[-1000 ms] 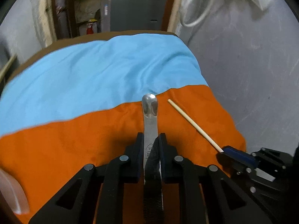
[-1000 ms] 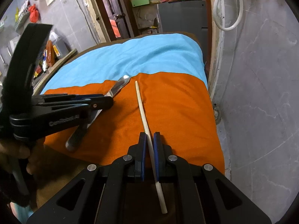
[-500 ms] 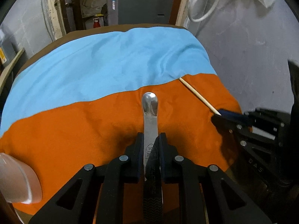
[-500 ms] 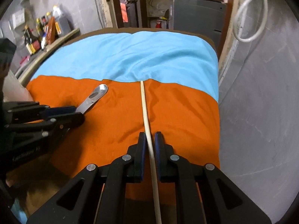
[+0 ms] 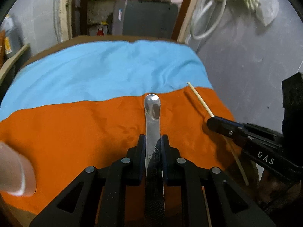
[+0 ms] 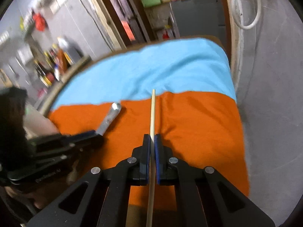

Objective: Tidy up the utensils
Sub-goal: 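Carry knife in left tool to caddy while right tool carries chopstick to cup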

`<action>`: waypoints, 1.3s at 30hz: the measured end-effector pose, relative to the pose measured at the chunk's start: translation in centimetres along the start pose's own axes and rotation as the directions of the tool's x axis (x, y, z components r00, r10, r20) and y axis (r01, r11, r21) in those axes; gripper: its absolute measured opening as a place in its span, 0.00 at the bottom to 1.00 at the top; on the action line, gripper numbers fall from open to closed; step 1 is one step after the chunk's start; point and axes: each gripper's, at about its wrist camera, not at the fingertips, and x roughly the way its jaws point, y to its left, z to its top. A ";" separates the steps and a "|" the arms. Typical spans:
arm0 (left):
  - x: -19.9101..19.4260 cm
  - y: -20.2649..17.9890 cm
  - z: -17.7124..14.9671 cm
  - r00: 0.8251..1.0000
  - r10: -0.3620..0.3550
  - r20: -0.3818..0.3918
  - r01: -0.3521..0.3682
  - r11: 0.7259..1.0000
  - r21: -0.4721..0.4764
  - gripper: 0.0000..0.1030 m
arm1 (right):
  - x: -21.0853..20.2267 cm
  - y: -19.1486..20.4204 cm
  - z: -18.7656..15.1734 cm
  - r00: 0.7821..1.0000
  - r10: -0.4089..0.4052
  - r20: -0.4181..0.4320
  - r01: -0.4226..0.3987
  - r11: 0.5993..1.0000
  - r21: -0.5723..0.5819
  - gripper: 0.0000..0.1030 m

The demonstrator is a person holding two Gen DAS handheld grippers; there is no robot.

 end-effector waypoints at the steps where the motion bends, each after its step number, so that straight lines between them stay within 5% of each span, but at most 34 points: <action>1: -0.6 0.1 -0.4 1.000 0.006 0.029 -0.006 1.000 -0.005 0.12 | -0.2 0.1 0.0 1.000 0.009 0.018 -0.009 1.000 -0.002 0.03; 7: -5.1 0.5 -1.9 0.976 0.017 0.215 -0.003 0.998 -0.064 0.12 | -2.4 1.5 -0.4 0.977 0.131 0.167 -0.134 0.991 0.009 0.03; 12: -9.4 0.8 -2.2 0.930 0.053 0.365 -0.015 0.994 -0.106 0.12 | -4.4 3.4 0.3 0.913 0.250 0.322 -0.264 0.965 0.001 0.03; 18: -13.5 1.3 -2.4 0.871 0.099 0.481 -0.043 0.991 -0.125 0.12 | -6.4 6.8 1.8 0.851 0.306 0.426 -0.307 0.949 -0.068 0.03; 28: -21.9 4.4 -2.7 0.765 0.181 0.618 -0.083 0.979 -0.184 0.12 | -7.9 14.3 3.6 0.769 0.390 0.506 -0.354 0.920 -0.171 0.03; 39: -29.6 15.5 -3.7 0.650 0.293 0.701 -0.048 0.937 -0.347 0.12 | -4.8 22.4 5.0 0.682 0.505 0.529 -0.463 0.858 -0.222 0.03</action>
